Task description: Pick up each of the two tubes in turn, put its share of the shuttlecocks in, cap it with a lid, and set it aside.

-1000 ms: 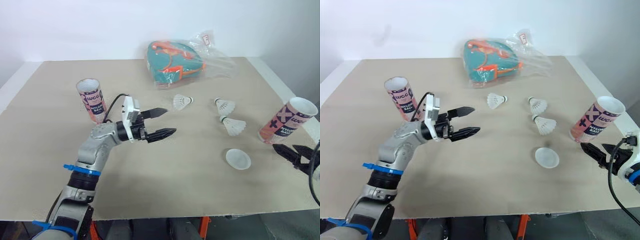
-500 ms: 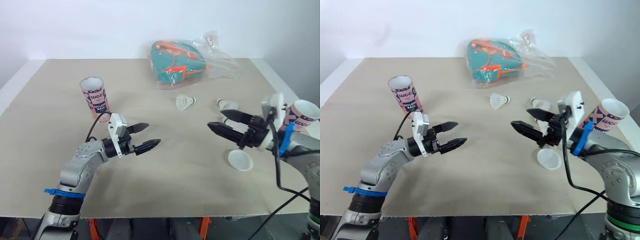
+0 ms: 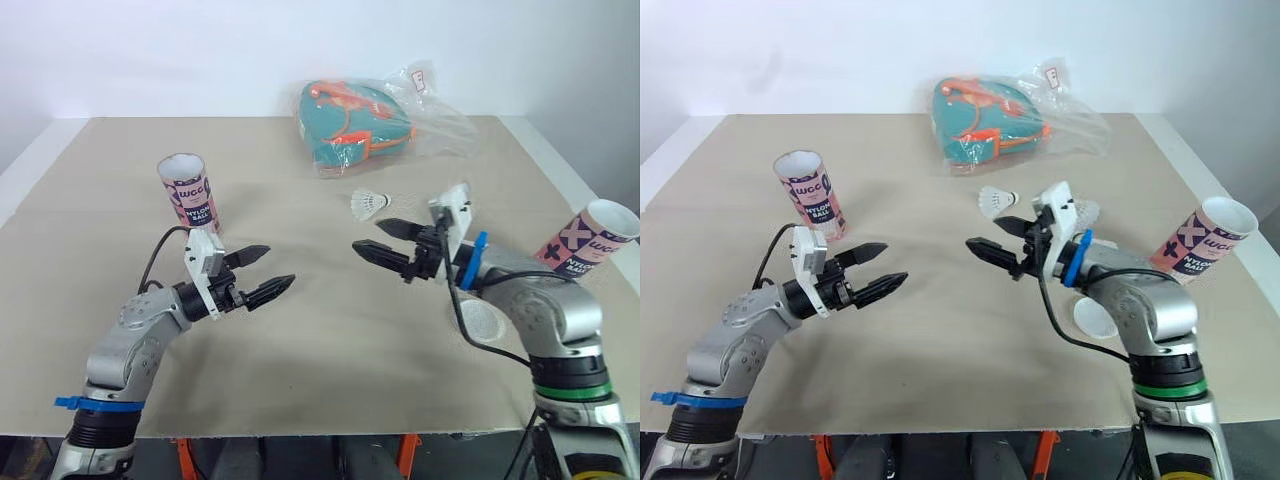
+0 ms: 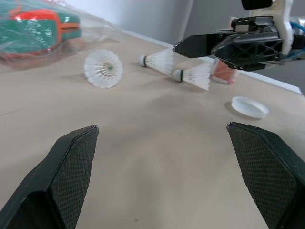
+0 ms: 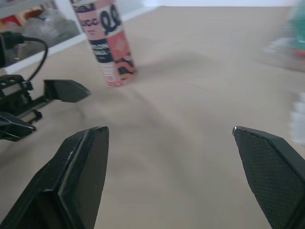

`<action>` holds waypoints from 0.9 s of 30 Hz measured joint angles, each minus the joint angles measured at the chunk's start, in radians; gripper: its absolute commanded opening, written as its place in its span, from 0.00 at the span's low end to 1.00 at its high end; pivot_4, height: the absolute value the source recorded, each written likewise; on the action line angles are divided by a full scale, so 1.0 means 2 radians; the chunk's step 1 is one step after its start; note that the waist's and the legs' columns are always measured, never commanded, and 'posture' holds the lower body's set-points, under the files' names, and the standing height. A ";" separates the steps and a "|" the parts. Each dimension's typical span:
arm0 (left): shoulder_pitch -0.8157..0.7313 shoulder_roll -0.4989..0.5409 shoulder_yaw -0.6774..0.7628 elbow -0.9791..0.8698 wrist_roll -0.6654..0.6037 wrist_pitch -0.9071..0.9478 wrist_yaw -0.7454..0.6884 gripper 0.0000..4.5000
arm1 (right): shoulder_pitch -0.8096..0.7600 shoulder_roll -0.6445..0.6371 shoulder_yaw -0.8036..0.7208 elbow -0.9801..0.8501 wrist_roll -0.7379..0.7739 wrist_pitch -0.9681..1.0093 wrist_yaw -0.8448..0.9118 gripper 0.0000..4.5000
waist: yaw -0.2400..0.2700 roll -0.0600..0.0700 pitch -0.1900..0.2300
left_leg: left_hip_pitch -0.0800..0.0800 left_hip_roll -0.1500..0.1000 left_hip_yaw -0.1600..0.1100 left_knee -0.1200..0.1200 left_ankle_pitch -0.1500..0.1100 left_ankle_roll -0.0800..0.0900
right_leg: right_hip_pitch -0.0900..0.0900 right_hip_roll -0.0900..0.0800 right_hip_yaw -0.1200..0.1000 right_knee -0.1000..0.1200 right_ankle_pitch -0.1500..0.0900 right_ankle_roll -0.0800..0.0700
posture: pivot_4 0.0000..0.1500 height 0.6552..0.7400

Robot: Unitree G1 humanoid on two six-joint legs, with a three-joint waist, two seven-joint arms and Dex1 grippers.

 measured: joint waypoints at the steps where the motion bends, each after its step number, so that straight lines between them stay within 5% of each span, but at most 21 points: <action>1: 0.004 0.001 0.003 -0.002 -0.001 0.000 0.000 1.00 | 0.000 0.001 0.003 0.002 -0.002 -0.001 0.001 0.99 | 0.000 0.000 0.000 | 0.000 0.000 0.000 0.000 0.000 0.000 | 0.000 0.000 0.000 0.000 0.000 -0.001 | 1.00 0.99; 10: 0.046 0.009 0.128 0.056 0.001 -0.051 0.074 1.00 | -0.029 0.062 0.070 0.020 -0.025 -0.014 0.032 0.99 | -0.001 0.000 0.000 | 0.000 0.002 0.000 -0.001 0.000 0.000 | -0.001 0.002 -0.001 0.000 0.000 -0.001 | 1.00 0.99; 27: -0.015 -0.011 0.109 0.203 0.088 -0.129 0.140 1.00 | -0.021 0.065 0.075 -0.001 -0.033 -0.018 0.051 0.99 | 0.001 -0.002 0.000 | 0.000 0.001 0.000 -0.001 0.000 0.000 | -0.001 0.001 -0.001 0.000 0.000 -0.002 | 1.00 0.99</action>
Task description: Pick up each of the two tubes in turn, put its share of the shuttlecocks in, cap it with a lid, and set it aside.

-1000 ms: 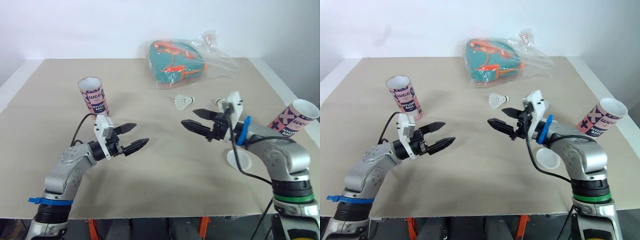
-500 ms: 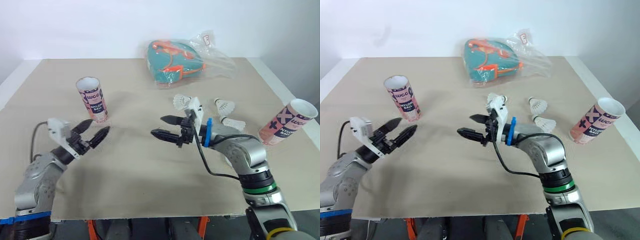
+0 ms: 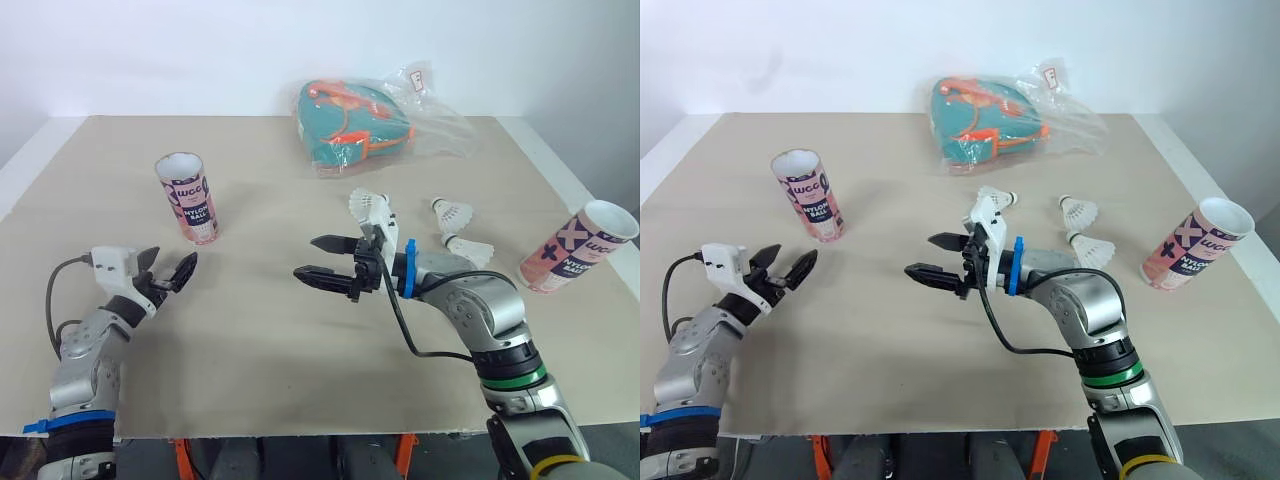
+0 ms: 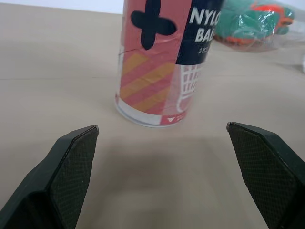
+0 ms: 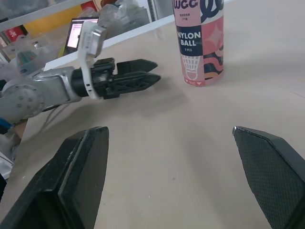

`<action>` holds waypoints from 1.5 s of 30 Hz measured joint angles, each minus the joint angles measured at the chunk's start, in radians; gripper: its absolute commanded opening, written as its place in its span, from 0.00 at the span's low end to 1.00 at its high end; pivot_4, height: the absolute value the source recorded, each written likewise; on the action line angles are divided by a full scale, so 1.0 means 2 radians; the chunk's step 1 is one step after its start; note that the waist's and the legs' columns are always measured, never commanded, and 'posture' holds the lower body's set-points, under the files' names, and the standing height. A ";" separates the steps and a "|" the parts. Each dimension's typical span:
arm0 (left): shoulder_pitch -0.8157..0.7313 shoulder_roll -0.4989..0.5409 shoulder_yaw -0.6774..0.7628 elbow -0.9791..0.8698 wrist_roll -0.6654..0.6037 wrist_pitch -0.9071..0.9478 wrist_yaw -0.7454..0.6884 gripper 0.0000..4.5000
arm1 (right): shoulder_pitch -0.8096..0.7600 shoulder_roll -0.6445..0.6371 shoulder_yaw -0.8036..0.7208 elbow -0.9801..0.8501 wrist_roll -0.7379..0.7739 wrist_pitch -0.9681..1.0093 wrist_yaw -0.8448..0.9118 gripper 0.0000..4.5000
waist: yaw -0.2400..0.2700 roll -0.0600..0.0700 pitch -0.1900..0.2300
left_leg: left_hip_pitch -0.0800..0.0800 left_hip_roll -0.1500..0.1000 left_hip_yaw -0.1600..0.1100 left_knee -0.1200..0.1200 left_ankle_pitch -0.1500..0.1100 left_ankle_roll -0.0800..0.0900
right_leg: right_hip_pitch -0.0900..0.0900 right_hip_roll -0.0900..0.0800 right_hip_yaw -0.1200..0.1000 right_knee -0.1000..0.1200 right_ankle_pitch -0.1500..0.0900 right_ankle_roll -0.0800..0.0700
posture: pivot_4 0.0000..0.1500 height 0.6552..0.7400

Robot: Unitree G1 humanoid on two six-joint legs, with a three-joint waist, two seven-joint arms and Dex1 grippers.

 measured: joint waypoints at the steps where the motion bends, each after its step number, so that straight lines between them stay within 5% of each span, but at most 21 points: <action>1: -0.013 -0.001 -0.012 0.015 0.006 -0.001 -0.002 1.00 | 0.005 -0.001 -0.007 -0.009 0.004 0.002 -0.002 0.99 | 0.001 0.000 0.000 | 0.000 0.000 0.000 0.000 0.000 0.000 | 0.000 0.000 0.000 0.000 0.000 0.000 | 1.00 0.99; 45: -0.314 -0.011 -0.039 0.434 0.101 -0.127 0.047 1.00 | 0.068 -0.034 -0.071 -0.095 0.040 0.045 -0.070 0.99 | 0.000 -0.001 0.000 | -0.001 -0.001 0.000 0.000 0.000 0.000 | 0.000 0.000 0.000 0.000 0.000 0.001 | 1.00 0.99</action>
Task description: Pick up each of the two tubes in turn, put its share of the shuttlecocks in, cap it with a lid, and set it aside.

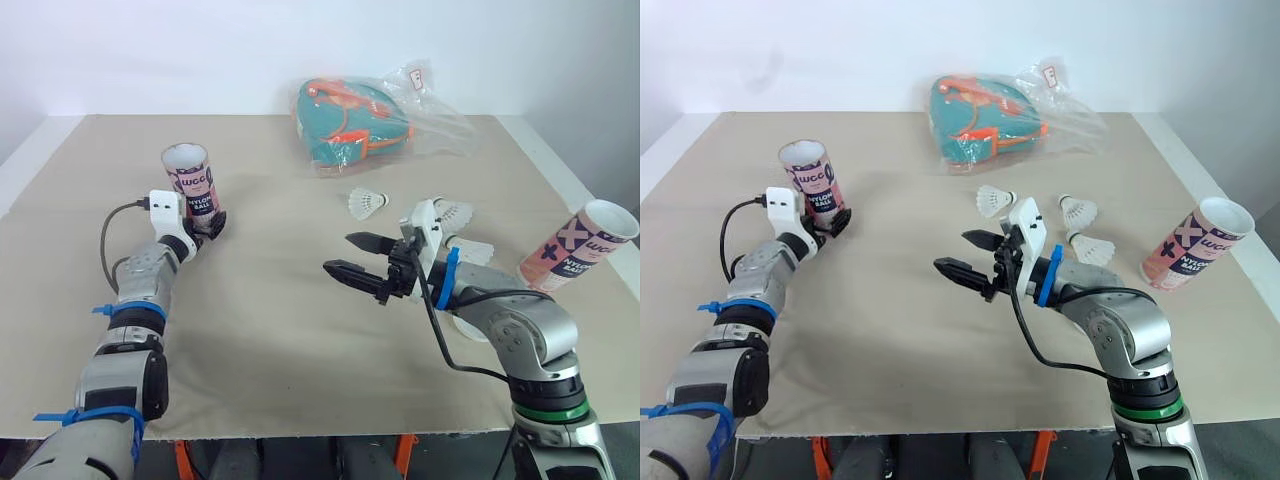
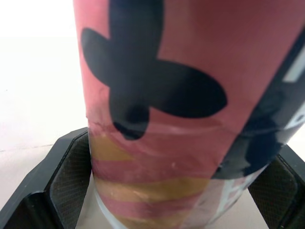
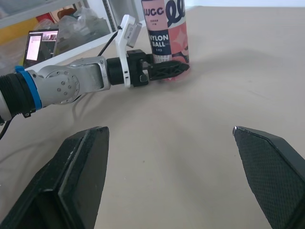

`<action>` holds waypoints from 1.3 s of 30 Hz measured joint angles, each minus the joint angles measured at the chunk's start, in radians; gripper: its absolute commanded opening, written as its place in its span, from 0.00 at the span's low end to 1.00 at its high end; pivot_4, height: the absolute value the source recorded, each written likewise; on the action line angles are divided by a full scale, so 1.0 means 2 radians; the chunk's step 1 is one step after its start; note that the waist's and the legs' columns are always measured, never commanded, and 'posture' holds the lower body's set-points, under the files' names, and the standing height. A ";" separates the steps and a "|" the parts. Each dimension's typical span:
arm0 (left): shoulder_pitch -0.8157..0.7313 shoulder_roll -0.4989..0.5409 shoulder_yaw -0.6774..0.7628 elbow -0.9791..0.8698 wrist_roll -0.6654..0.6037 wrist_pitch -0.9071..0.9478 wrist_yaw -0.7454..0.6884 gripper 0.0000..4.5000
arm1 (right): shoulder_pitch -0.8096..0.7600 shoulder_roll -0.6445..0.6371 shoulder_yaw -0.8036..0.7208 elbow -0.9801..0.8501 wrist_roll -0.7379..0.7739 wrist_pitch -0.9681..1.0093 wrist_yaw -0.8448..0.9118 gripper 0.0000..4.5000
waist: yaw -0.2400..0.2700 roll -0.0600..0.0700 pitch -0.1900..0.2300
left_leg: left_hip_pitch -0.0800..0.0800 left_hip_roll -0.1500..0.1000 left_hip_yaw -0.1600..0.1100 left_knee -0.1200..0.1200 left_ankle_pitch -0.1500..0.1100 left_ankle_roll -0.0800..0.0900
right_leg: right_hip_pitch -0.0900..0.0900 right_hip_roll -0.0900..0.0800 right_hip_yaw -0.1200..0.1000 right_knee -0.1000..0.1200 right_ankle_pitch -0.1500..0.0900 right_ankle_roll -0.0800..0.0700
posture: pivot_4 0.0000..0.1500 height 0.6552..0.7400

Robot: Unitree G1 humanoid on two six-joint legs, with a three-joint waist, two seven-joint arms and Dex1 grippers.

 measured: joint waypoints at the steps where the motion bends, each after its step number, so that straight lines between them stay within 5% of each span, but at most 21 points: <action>1: -0.003 -0.001 0.000 0.004 0.002 -0.002 0.000 1.00 | 0.001 0.000 0.000 -0.001 0.001 0.001 -0.002 0.99 | 0.000 0.000 0.000 | 0.000 0.000 0.000 0.000 0.000 0.000 | 0.000 0.000 0.000 0.000 0.000 0.000 | 1.00 0.99; 6: -0.008 -0.001 0.000 0.020 0.007 -0.012 0.000 1.00 | 0.002 -0.002 0.000 -0.007 0.002 0.001 -0.007 0.99 | 0.000 0.000 0.000 | 0.000 0.000 0.000 0.000 0.000 0.000 | 0.000 0.000 0.000 0.000 0.000 0.000 | 1.00 0.99; 12: -0.008 -0.001 0.002 0.021 0.007 -0.020 0.001 0.62 | 0.006 -0.003 0.000 -0.007 0.002 0.001 -0.008 1.00 | 0.000 0.000 0.000 | 0.000 0.000 0.000 0.000 0.000 0.000 | 0.000 0.000 0.000 0.000 0.000 0.000 | 1.00 0.99; 27: 0.007 0.013 0.006 0.002 0.007 -0.025 -0.004 0.62 | 0.005 -0.001 0.001 -0.004 -0.002 0.001 -0.015 1.00 | -0.001 0.000 0.000 | 0.000 0.000 0.000 0.000 0.000 0.000 | 0.000 0.000 0.000 0.000 0.000 0.000 | 1.00 0.99; 39: 0.054 0.137 -0.085 -0.165 0.028 0.040 -0.249 0.62 | -0.092 0.088 0.020 0.156 -0.082 -0.026 -0.096 1.00 | -0.001 0.000 0.000 | 0.000 0.000 0.000 -0.001 0.001 -0.002 | -0.001 0.000 0.000 0.000 0.001 -0.003 | 1.00 0.99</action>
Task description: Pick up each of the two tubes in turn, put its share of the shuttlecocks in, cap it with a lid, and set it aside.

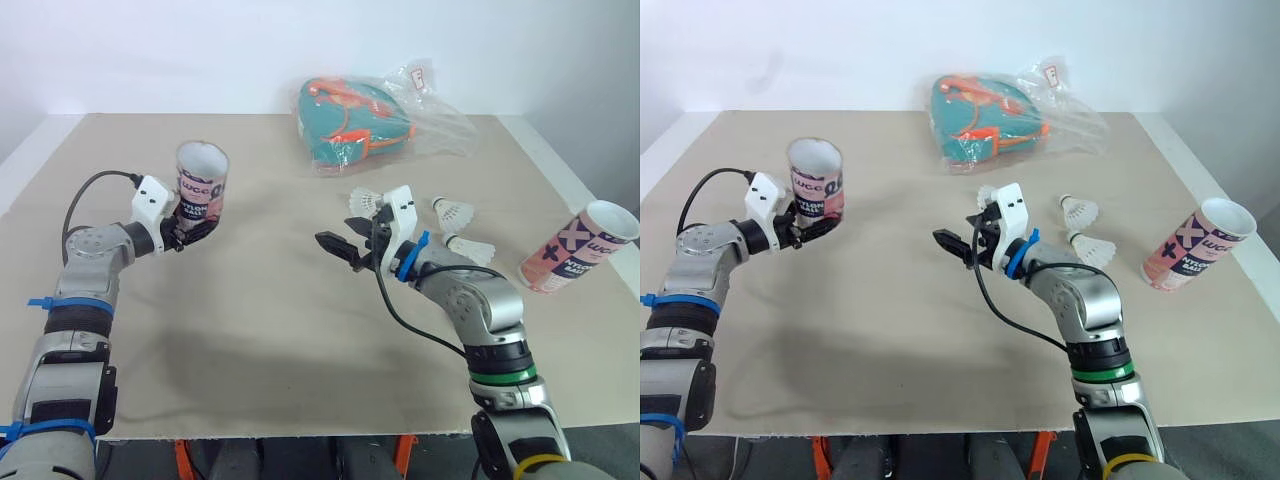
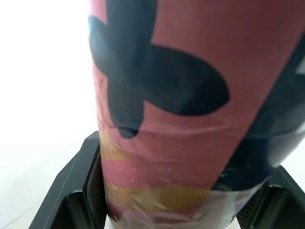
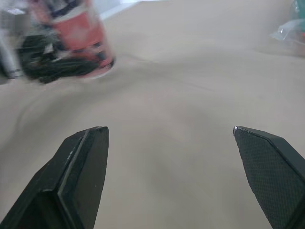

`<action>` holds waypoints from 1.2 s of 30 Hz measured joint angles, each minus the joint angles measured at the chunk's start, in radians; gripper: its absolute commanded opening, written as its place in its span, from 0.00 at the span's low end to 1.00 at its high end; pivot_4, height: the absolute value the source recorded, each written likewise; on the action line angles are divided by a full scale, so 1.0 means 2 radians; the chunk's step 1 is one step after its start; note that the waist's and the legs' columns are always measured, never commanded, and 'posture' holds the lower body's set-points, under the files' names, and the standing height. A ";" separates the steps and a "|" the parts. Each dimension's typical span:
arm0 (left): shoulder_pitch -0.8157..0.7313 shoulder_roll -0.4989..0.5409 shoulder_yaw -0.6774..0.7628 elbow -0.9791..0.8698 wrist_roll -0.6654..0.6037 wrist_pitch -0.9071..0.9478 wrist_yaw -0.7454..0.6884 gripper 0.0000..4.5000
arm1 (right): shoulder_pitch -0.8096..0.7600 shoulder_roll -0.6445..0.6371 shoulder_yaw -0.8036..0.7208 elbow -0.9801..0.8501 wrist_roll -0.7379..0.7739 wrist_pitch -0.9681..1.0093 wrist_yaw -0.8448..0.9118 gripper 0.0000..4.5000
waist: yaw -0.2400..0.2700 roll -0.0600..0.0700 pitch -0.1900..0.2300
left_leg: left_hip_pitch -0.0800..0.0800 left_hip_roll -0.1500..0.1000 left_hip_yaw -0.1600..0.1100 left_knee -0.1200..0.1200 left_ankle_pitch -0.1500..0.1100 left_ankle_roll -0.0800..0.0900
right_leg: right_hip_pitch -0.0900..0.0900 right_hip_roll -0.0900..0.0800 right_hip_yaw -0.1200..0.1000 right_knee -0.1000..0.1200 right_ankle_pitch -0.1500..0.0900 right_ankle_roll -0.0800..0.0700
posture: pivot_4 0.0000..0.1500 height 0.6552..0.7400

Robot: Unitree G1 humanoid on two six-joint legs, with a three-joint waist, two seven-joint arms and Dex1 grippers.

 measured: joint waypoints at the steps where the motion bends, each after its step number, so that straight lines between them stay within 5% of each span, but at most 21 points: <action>1: 0.005 0.010 -0.009 -0.016 0.001 0.007 -0.026 0.62 | -0.011 0.006 0.001 0.021 -0.008 -0.007 -0.001 1.00 | 0.000 0.000 0.000 | 0.000 0.000 0.000 0.000 0.000 0.000 | 0.000 0.000 0.000 0.000 0.000 0.000 | 1.00 0.99; 18: 0.080 0.086 -0.049 -0.160 -0.006 0.086 -0.181 0.62 | -0.164 0.065 -0.043 0.344 -0.102 -0.123 -0.090 1.00 | -0.006 0.000 0.000 | 0.000 0.001 0.000 -0.001 0.000 0.000 | -0.001 0.001 0.000 0.000 0.000 -0.002 | 1.00 0.99; 36: 0.092 0.106 -0.053 -0.204 -0.014 0.114 -0.222 0.62 | -0.152 0.039 -0.044 0.361 -0.176 -0.155 -0.141 1.00 | -0.009 0.001 0.000 | 0.000 0.001 0.000 -0.001 0.000 0.000 | -0.002 0.001 0.000 0.001 -0.001 -0.002 | 1.00 0.99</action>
